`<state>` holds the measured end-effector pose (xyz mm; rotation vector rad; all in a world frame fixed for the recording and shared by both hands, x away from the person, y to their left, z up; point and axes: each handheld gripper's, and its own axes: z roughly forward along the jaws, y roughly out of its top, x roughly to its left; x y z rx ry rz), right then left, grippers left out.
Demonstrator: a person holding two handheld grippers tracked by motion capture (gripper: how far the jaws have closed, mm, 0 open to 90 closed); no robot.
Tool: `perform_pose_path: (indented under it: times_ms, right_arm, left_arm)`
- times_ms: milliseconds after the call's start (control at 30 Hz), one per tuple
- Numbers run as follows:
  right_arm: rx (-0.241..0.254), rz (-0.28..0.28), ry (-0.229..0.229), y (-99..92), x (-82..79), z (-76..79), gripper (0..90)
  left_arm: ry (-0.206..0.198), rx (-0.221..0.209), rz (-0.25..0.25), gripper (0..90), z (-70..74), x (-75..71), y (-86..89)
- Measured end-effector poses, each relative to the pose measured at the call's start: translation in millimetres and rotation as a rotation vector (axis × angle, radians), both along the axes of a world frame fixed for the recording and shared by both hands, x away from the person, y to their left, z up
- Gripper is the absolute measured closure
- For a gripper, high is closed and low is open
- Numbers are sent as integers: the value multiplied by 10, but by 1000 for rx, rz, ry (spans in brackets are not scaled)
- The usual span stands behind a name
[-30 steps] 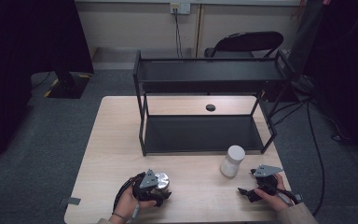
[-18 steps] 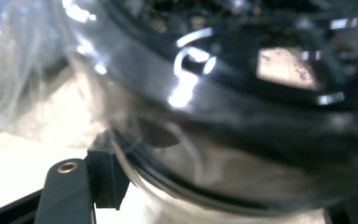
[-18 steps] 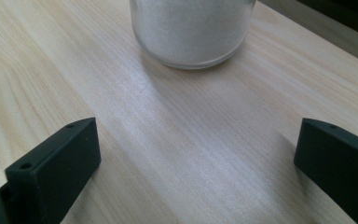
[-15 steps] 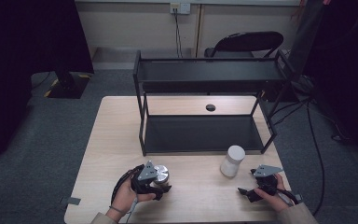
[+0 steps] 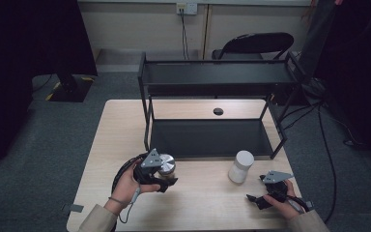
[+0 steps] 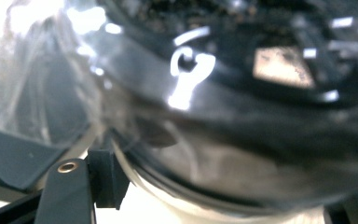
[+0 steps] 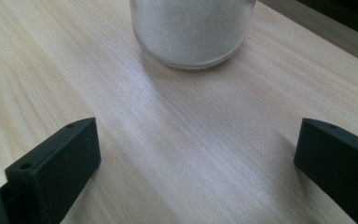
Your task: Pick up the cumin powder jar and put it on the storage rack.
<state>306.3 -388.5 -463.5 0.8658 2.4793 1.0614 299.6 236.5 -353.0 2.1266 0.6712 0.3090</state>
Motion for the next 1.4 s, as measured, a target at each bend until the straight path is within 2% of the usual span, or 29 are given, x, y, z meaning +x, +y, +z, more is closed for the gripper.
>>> perform_pose_path:
  times_ms: [67, 100, 133, 167, 200, 267, 300, 433, 500, 533, 567, 667, 800, 867, 1033, 1100, 1300, 1400]
  right_arm:
    - [0, 0, 0, 0, 0, 0, 0]
    - [0, 0, 0, 0, 0, 0, 0]
    - [0, 0, 0, 0, 0, 0, 0]
    - [0, 0, 0, 0, 0, 0, 0]
    - [0, 0, 0, 0, 0, 0, 0]
    - [0, 0, 0, 0, 0, 0, 0]
    - [0, 0, 0, 0, 0, 0, 0]
    - [0, 0, 0, 0, 0, 0, 0]
    - [0, 0, 0, 0, 0, 0, 0]
    - [0, 0, 0, 0, 0, 0, 0]
    - [0, 0, 0, 0, 0, 0, 0]
    - [0, 0, 0, 0, 0, 0, 0]
    - [0, -1, 0, 1, 0, 0, 0]
    - [0, -1, 0, 1, 0, 0, 0]
    - [0, 0, 0, 1, 0, 0, 0]
    - [0, 0, 0, 1, 0, 0, 0]
    - [0, 0, 0, 0, 0, 0, 0]
    - [0, 0, 0, 0, 0, 0, 0]
  left_arm:
    - [-7, 1, -4, 303, 94, 36, -5]
    - [-7, 1, -4, 303, 94, 36, -5]
    - [-14, 1, -7, 303, 188, 70, -11]
    - [-14, 1, -7, 302, 188, 70, -11]
    - [-16, -5, -10, 303, 278, 109, -13]
    - [-15, -9, -12, 303, 369, 146, -18]
    - [-15, -9, -12, 302, 369, 146, -18]
    - [-25, 2, -15, 303, 603, 220, -49]
    - [-27, -2, -17, 303, 707, 256, -56]
    - [-27, -2, -17, 303, 707, 256, -56]
    - [-26, -13, -17, 303, 792, 288, -55]
    - [-35, -12, -14, 303, 926, 331, -66]
    - [-42, -10, -14, 303, 1081, 385, -89]
    - [-53, 7, -12, 303, 1166, 394, -123]
    - [-46, 6, -23, 304, 1326, 461, -177]
    - [-56, 19, -23, 303, 1410, 474, -212]
    - [-48, 23, -7, 304, 1610, 561, -260]
    - [-41, 12, 4, 304, 1688, 614, -266]
